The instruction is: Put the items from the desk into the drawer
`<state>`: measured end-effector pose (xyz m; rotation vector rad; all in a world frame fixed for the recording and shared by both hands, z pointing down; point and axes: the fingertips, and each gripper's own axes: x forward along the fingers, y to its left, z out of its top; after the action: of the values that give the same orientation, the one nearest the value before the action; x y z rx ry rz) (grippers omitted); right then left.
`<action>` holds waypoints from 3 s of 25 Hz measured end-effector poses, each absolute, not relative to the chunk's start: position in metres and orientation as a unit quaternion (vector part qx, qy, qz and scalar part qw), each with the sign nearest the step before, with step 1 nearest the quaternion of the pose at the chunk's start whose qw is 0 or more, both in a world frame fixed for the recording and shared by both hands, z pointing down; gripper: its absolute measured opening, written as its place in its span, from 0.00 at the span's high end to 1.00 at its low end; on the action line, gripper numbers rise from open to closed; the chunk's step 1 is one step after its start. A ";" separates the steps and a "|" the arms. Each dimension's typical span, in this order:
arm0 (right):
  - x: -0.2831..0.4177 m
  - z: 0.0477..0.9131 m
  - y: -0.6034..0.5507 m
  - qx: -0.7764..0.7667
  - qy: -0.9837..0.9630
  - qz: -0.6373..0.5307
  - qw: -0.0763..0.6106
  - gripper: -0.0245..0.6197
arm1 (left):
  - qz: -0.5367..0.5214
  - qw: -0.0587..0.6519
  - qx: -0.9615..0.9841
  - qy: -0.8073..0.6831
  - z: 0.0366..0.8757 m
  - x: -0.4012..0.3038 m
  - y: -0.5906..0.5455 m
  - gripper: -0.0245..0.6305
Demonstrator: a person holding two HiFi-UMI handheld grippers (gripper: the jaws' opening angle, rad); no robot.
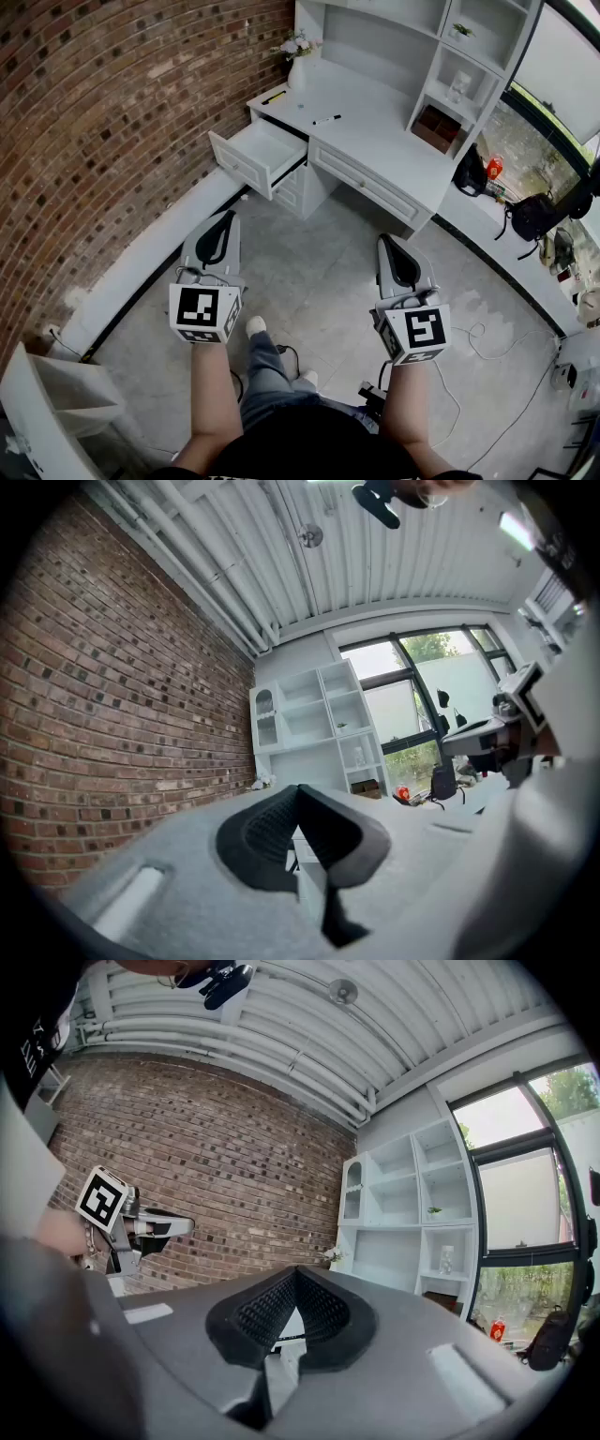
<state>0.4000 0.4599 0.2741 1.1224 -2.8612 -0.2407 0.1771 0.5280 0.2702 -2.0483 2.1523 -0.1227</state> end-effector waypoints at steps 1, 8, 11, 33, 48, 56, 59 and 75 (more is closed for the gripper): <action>0.402 0.273 0.460 0.365 -0.927 -0.079 0.028 0.95 | -0.042 0.085 -0.686 0.722 0.270 0.178 0.529 0.97; 0.407 0.265 0.460 0.372 -0.924 -0.087 0.026 0.95 | -0.048 0.091 -0.681 0.725 0.264 0.178 0.533 0.97; 0.406 0.262 0.458 0.375 -0.921 -0.097 0.031 0.95 | -0.038 0.083 -0.681 0.727 0.263 0.175 0.533 0.97; 0.359 0.274 0.380 0.404 -0.910 -0.083 0.044 0.95 | -0.020 0.057 -0.690 0.721 0.275 0.115 0.453 0.10; 0.225 0.262 0.246 0.454 -0.886 -0.085 0.049 0.95 | -0.016 0.066 -0.718 0.693 0.260 -0.027 0.298 0.10; 0.199 0.267 0.221 0.474 -0.874 -0.087 0.064 0.95 | -0.001 0.064 -0.731 0.680 0.263 -0.061 0.264 0.10; 0.199 0.265 0.213 0.481 -0.870 -0.086 0.068 0.95 | 0.004 0.059 -0.732 0.678 0.266 -0.066 0.255 0.10; 0.192 0.284 0.117 0.490 -0.866 -0.071 0.064 0.95 | -0.016 0.064 -0.736 0.674 0.276 -0.075 0.167 0.10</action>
<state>0.1919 0.1169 0.2839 1.4793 -2.6162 -0.2140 -0.0753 0.1670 0.2760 -2.2208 2.0353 -0.0471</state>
